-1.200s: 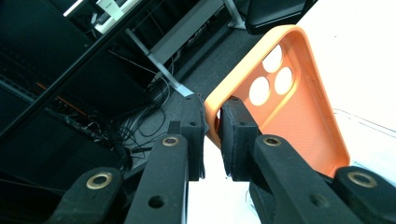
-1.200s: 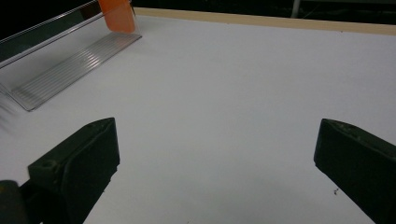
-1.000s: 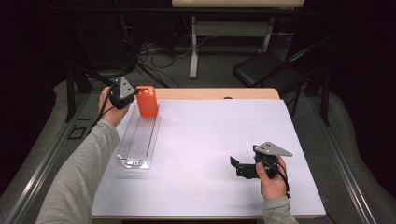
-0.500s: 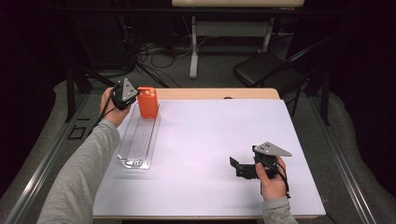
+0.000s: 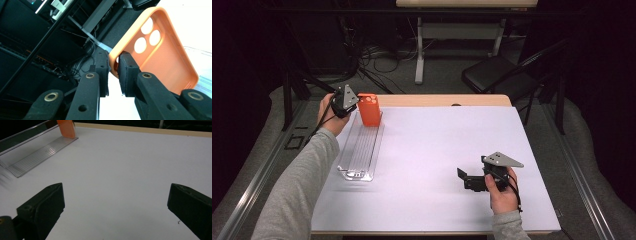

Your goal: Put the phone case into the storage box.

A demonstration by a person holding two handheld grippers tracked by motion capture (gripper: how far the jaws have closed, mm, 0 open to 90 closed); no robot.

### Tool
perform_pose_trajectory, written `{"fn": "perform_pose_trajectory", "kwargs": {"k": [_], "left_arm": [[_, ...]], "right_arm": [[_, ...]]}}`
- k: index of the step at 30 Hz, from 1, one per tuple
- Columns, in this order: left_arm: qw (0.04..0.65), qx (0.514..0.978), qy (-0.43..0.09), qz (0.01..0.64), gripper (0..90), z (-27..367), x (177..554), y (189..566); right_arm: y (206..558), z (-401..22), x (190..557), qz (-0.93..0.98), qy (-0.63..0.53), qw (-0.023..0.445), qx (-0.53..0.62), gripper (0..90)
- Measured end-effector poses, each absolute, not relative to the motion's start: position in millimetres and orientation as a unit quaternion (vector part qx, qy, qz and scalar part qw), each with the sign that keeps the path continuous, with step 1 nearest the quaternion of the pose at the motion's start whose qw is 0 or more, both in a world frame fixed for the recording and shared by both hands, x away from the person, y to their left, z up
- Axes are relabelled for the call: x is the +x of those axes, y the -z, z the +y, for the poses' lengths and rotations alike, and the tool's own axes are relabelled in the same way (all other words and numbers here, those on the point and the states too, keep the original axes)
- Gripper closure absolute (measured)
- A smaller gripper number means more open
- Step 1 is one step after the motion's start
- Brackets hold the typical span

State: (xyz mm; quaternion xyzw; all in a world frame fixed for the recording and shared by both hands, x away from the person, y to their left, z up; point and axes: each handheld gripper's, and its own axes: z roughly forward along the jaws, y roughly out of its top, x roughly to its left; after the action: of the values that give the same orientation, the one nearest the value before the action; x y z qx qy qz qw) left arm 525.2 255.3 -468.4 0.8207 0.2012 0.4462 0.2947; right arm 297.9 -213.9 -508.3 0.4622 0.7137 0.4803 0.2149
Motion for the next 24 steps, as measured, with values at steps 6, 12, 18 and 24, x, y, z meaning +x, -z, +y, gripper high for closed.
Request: {"fn": "perform_pose_trajectory", "kwargs": {"k": [6,12,18,24], "left_arm": [[0.301,0.822,-0.437,0.205,74.8,255.5,526.3,468.7],[0.304,0.822,-0.433,0.211,70.3,255.2,527.3,469.8],[0.291,0.824,-0.435,0.218,62.1,256.5,528.5,472.0],[0.291,0.823,-0.433,0.225,55.6,257.9,528.0,471.2]], "right_arm": [[508.5,-214.2,298.2,0.714,-0.48,0.214,0.463,0.7],[508.9,-213.6,298.3,0.714,-0.48,0.215,0.462,0.7],[509.1,-213.9,298.3,0.712,-0.482,0.214,0.464,0.7],[508.9,-214.4,297.8,0.716,-0.477,0.214,0.463,0.7]]}}
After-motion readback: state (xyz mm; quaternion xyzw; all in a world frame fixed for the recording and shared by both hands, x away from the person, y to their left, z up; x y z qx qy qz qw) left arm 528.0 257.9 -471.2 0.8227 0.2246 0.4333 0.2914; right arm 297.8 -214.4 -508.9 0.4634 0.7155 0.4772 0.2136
